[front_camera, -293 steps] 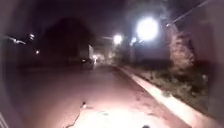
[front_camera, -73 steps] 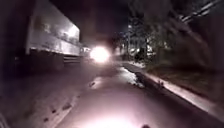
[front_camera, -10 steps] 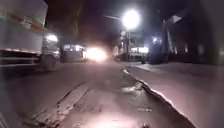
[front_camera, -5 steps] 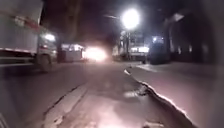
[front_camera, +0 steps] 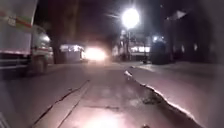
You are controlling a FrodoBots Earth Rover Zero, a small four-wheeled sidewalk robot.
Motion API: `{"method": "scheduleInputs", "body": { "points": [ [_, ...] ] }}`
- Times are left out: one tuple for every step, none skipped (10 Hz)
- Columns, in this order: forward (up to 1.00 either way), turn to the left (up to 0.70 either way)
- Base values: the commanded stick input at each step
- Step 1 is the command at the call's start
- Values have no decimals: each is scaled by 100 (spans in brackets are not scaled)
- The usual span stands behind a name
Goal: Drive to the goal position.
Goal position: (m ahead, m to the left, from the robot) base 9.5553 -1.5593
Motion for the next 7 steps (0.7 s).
{"method": "scheduleInputs", "body": {
  "points": [
    [70,1],
    [70,1],
    [70,1],
    [70,1],
    [70,1],
    [70,1],
    [70,1]
  ]
}}
